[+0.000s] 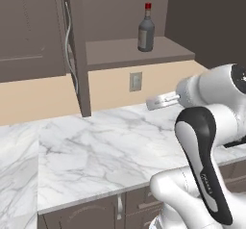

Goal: Get the candle and the liquor from the cabinet and move them to the dining counter.

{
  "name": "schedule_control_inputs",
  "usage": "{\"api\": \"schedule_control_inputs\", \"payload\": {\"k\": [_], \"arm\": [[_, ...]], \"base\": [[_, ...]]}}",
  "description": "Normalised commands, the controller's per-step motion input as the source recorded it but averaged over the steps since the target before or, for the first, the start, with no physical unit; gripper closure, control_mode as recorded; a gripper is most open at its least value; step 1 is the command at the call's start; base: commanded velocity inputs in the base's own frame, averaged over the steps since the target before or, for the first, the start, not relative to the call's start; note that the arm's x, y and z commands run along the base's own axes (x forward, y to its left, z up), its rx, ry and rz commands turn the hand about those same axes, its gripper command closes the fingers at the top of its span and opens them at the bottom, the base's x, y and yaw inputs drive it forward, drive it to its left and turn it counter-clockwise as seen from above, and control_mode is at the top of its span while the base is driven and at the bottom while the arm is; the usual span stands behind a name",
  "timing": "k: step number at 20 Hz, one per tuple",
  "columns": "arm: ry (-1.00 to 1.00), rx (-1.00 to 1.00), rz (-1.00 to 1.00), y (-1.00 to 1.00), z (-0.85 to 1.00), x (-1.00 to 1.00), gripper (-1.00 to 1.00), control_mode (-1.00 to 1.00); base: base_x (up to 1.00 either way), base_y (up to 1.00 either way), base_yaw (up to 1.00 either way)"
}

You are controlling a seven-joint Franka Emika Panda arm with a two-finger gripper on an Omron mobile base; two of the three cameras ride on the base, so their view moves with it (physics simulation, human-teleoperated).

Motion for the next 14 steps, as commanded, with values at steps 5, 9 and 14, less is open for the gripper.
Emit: {"api": "schedule_control_inputs", "payload": {"k": [5, 9, 14], "arm": [[-0.33, -0.07, -0.13, -0.17, 0.35, 0.0, -1.0, -1.0], [-0.31, -0.04, -0.09, -0.33, 0.48, 0.0, -1.0, -1.0], [-0.24, 0.0, -0.04, -0.44, 0.7, 0.01, -1.0, -1.0]], "base": [[0.0, 0.0, 0.0], [0.0, 0.0, 0.0], [0.0, 0.0, 0.0]]}}
